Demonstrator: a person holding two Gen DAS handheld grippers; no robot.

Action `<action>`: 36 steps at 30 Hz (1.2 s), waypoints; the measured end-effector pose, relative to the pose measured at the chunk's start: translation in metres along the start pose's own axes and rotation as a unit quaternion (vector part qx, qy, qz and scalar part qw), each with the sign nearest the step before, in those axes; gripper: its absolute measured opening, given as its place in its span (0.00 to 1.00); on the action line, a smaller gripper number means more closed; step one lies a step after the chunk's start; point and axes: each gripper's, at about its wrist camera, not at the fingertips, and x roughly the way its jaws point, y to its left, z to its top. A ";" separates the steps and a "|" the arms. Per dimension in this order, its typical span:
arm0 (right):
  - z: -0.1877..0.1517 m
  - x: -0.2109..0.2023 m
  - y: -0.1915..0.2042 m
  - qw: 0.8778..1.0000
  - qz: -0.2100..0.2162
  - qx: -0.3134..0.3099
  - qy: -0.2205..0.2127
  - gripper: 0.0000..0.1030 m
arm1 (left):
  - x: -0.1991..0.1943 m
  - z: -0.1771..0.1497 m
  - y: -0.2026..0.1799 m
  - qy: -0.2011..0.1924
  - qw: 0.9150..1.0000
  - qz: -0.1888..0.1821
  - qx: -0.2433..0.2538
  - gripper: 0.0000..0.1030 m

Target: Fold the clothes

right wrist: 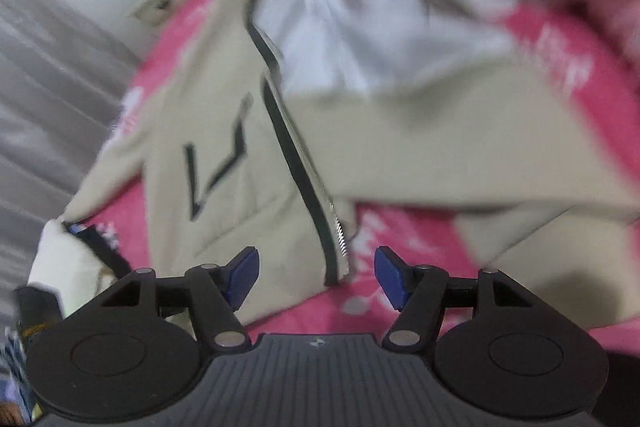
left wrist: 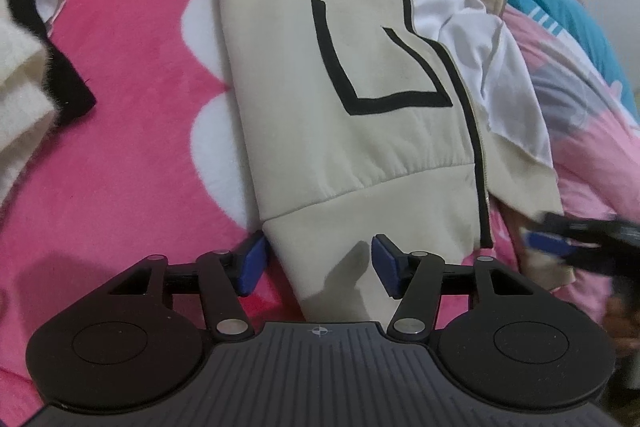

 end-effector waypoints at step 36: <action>0.035 0.005 -0.042 0.980 0.079 0.180 -0.040 0.45 | 0.060 -0.028 -0.135 -0.043 0.885 0.018 0.464 0.54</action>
